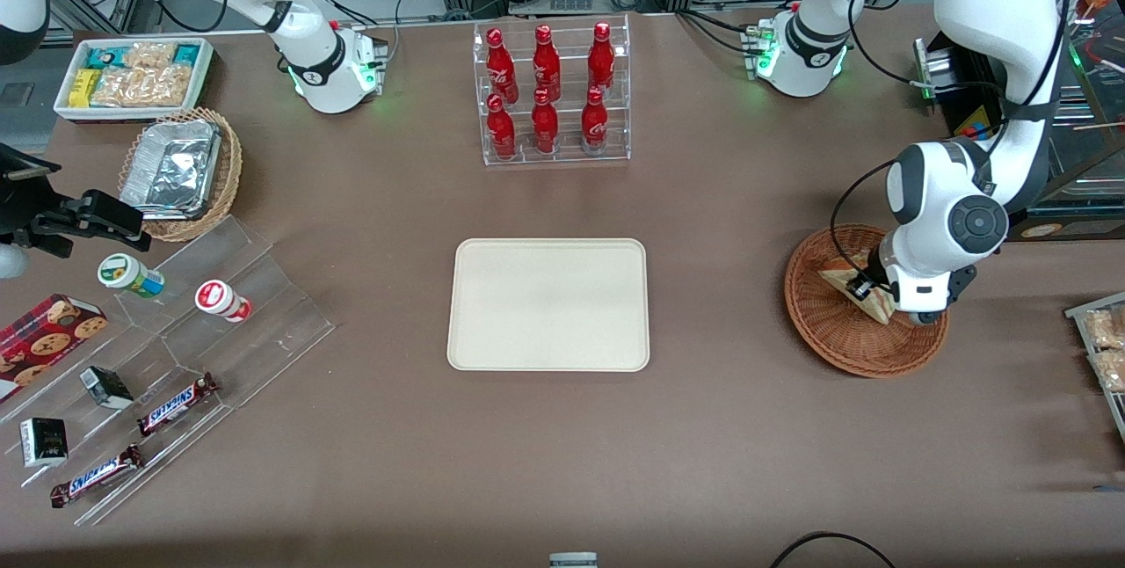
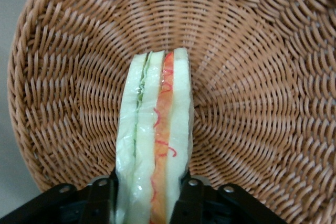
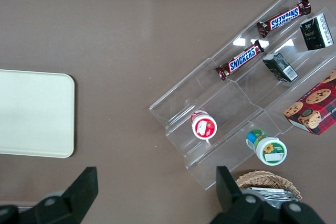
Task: Place sandwich from basket to tray
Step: 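Lift the sandwich and carry it over the cream tray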
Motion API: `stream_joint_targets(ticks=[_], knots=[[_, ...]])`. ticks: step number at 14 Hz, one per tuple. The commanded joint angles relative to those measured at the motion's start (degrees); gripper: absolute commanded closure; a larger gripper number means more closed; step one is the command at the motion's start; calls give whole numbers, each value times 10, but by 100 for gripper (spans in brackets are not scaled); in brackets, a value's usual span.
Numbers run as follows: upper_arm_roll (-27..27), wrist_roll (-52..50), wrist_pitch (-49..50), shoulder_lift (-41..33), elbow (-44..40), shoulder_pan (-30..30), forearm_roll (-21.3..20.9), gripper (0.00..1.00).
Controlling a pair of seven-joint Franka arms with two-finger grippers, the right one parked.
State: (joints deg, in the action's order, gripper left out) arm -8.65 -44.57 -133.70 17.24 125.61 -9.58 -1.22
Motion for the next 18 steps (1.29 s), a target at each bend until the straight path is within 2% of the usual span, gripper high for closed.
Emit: stream_joint_targets(ticks=[1, 3, 5, 9, 11, 12, 14, 16, 18], knots=[[-1, 1, 75, -31, -29, -10, -4, 76], [5, 4, 168, -34, -98, -19, -7, 76], [7, 39, 220, -24, -162, -59, -7, 78], [8, 45, 214, 22, -228, -125, 1, 79], [8, 38, 214, 68, -284, -169, 2, 87], [8, 38, 215, 96, -321, -186, 2, 87], [8, 33, 216, 132, -364, -214, 31, 87], [17, 53, 211, 139, -367, -230, 46, 88], [56, 70, 194, 153, -368, -232, 46, 88]])
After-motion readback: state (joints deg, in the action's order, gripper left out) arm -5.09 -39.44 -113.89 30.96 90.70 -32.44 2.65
